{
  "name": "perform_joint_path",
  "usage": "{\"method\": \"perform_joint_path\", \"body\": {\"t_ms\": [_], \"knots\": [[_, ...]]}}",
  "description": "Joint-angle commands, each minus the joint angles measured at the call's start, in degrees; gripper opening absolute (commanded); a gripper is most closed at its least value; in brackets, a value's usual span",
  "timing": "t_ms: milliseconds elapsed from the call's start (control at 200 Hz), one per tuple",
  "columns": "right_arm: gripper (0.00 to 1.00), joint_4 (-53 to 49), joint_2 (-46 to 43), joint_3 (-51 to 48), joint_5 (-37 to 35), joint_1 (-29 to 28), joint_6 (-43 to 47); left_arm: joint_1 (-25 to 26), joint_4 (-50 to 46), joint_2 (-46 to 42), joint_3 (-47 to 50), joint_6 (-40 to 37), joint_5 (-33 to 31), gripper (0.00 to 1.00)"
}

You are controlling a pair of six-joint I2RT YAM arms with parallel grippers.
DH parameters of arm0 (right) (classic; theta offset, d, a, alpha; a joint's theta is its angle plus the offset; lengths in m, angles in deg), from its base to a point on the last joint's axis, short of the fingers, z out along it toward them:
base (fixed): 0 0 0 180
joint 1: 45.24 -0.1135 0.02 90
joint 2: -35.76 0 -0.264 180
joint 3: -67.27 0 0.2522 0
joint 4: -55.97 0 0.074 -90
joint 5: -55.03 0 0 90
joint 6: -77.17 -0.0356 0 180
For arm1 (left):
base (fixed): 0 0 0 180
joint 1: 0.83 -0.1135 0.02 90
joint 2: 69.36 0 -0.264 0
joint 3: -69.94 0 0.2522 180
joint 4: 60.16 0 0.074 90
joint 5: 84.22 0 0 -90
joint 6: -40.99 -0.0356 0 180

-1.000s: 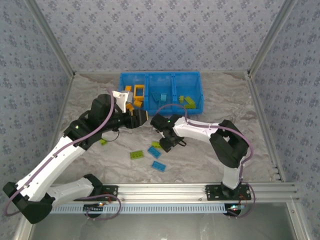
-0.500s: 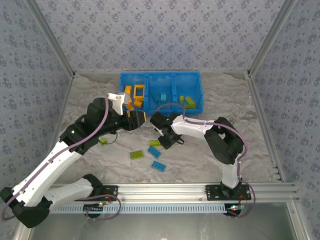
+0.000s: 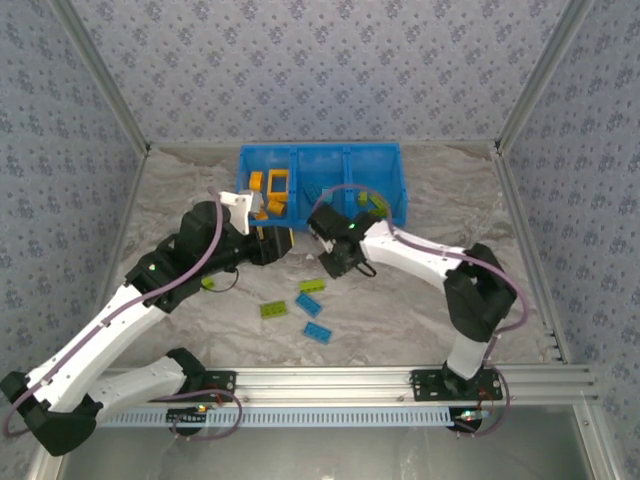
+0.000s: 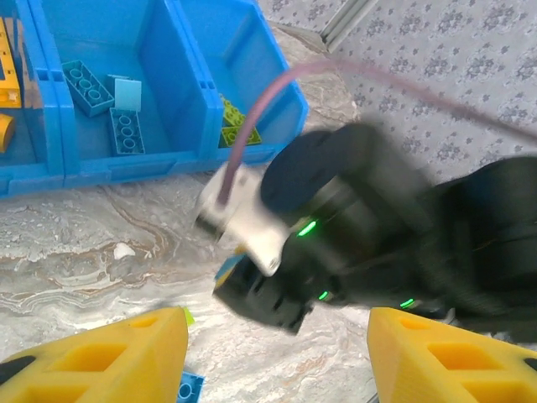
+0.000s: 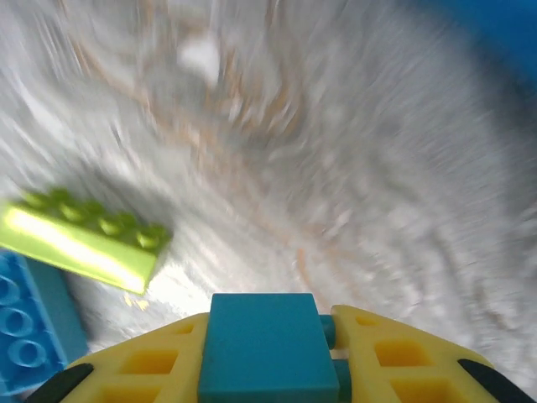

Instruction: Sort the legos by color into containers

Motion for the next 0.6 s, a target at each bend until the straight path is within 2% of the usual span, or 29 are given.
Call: {"method": "perform_joint_path", "body": {"t_ms": [0,140,290,595], "knots": [[0.37,0.48,0.85,7.81,-0.76,3.73,-1.48,1.43,3.8,-0.93,2.11,0.73,-4.49,0.58],[0.36,2.61,10.81,19.59,2.75,6.04,-0.93,2.7,5.36,-1.02,4.35,1.55,-7.17,0.58],[0.36,1.53,21.46,31.75,2.76,8.43,-1.33,4.54,4.55,-2.06,3.8,1.82,-10.06,0.58],[0.36,4.7,31.51,39.42,6.5,10.58,-0.31,5.58,2.87,-2.19,2.5,1.79,-10.42,0.58]]}}
